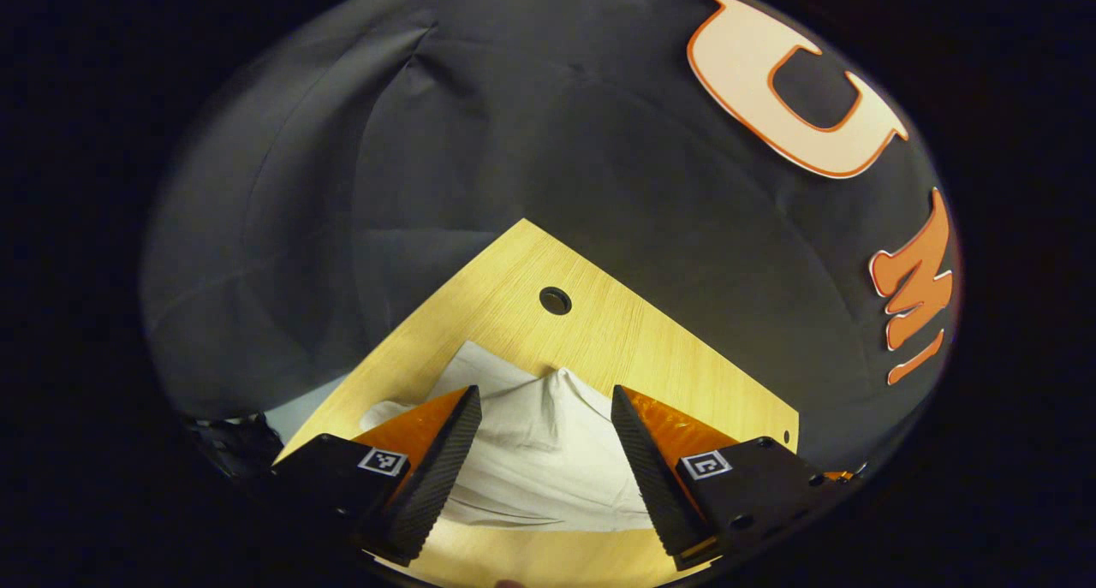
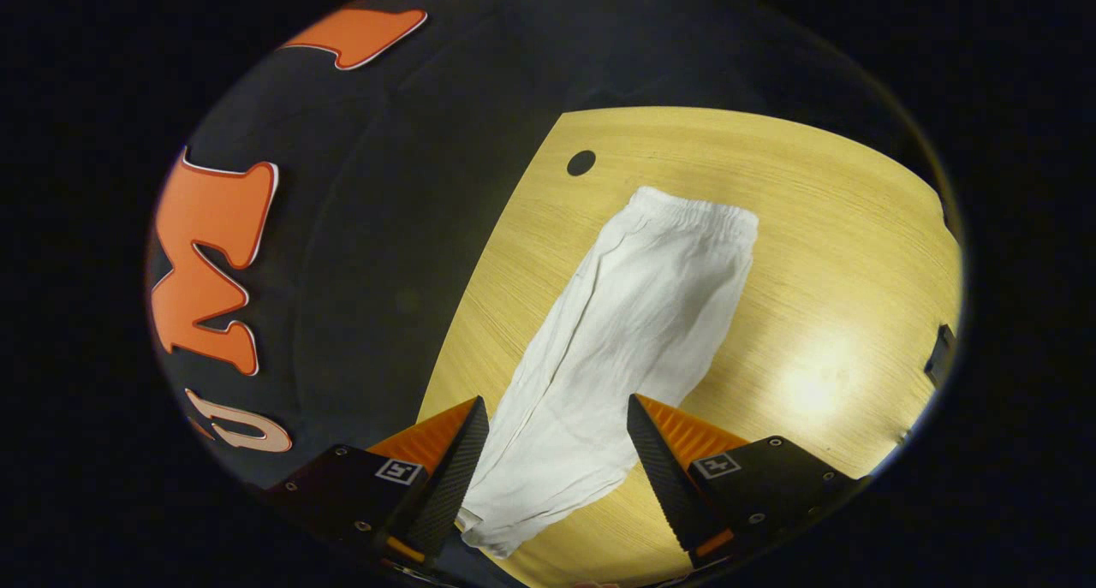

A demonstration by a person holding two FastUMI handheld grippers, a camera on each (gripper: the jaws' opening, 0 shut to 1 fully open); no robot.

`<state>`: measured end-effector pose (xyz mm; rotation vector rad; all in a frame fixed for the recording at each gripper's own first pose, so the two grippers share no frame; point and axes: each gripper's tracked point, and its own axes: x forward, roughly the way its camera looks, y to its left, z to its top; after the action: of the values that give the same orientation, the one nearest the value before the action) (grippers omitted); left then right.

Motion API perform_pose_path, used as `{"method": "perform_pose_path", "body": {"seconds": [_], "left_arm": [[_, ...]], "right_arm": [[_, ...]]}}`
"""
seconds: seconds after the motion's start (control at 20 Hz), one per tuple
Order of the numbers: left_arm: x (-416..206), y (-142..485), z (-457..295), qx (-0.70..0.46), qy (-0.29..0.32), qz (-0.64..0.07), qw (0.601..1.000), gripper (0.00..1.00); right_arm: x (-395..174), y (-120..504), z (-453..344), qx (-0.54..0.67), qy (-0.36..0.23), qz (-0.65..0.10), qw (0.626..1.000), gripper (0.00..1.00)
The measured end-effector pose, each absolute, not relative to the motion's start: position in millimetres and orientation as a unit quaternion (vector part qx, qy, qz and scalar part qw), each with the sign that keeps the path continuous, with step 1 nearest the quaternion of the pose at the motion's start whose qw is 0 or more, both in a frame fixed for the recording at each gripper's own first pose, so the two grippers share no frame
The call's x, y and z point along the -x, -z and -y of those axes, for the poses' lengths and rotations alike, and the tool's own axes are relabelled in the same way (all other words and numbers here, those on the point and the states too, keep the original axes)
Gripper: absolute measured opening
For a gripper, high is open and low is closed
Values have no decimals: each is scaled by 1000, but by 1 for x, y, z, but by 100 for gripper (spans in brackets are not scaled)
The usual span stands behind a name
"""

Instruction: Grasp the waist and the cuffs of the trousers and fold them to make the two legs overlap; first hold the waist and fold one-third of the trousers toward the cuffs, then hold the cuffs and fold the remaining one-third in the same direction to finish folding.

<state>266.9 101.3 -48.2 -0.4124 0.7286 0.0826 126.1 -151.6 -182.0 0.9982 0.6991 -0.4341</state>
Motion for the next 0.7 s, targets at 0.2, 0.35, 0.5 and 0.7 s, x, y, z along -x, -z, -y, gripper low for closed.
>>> {"method": "perform_pose_path", "body": {"seconds": [0.2, 0.35, 0.5, 0.7], "left_arm": [[-249, 23, -102, 159, -35, -324, 932, 100], [-245, 11, -82, 143, -26, -316, 938, 100], [-231, -11, -67, 138, -29, -293, 946, 100], [-222, -40, -45, 171, -36, -243, 954, 100]], "right_arm": [[-96, 179, 187, -460, 234, -294, 804, 98], [-88, 184, 220, -476, 253, -285, 793, 98], [-95, 201, 256, -480, 267, -290, 784, 98], [-115, 226, 301, -477, 278, -303, 777, 98]]}}
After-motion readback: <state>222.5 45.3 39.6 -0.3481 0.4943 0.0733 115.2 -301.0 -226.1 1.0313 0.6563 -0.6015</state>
